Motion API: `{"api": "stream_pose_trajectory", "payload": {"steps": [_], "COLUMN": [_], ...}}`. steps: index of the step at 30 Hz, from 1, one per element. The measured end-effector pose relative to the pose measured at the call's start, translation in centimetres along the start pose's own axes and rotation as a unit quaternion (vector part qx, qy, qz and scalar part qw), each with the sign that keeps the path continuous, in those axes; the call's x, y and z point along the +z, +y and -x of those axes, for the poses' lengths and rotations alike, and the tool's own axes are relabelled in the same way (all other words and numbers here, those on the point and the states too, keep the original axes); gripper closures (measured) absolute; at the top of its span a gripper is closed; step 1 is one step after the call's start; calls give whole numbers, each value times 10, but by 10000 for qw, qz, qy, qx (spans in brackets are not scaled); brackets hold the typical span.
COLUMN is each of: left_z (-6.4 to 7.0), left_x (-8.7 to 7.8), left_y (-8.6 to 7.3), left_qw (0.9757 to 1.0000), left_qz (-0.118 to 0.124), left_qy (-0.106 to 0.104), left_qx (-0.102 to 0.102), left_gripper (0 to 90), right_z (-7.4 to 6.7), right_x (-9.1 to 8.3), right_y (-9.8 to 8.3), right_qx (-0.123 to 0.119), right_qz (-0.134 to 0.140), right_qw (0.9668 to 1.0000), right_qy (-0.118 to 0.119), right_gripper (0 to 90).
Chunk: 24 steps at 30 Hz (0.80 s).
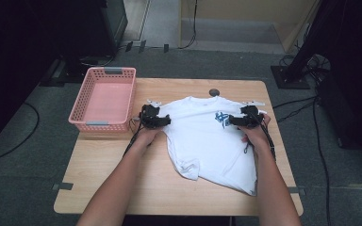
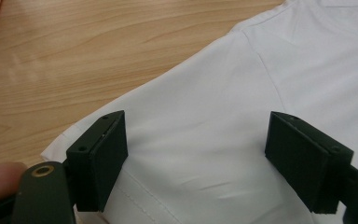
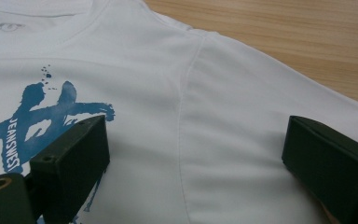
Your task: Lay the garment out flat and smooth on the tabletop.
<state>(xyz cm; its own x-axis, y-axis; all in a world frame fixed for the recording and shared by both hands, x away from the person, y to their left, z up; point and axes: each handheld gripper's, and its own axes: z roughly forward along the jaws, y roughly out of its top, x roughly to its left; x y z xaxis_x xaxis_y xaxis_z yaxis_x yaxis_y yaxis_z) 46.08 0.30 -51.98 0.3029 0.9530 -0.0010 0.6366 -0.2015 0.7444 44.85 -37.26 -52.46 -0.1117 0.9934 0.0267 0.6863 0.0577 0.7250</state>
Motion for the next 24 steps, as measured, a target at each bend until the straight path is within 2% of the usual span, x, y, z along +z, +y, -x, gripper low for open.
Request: {"api": "stream_pose_trajectory", "payload": {"steps": [15, 17, 18, 21, 24], "left_z": [0, 0, 0, 3, 5], "left_x": [1, 0, -1, -6, -15], "left_y": [2, 4, 5, 7, 10], "left_qw": [10000, 9998, 9997, 10000, 9999], "left_qz": [-2, -65, -70, 34, 47], "left_qy": [0, -80, -150, 28, 76], "left_qx": [-3, -152, -163, 65, 124], "left_gripper": [213, 213, 213, 213, 213], "right_z": [2, 1, 1, 2, 1], "right_x": [4, 4, 4, 4, 4], "right_y": [4, 3, 3, 3, 3], "right_qx": [16, 24, 21, 21, 30], "right_qz": [-32, -34, -29, -28, -31], "right_qw": [10000, 10000, 10000, 10000, 10000], "right_qy": [-8, -18, -18, -11, -16], "right_gripper": [48, 48, 49, 48, 48]}}
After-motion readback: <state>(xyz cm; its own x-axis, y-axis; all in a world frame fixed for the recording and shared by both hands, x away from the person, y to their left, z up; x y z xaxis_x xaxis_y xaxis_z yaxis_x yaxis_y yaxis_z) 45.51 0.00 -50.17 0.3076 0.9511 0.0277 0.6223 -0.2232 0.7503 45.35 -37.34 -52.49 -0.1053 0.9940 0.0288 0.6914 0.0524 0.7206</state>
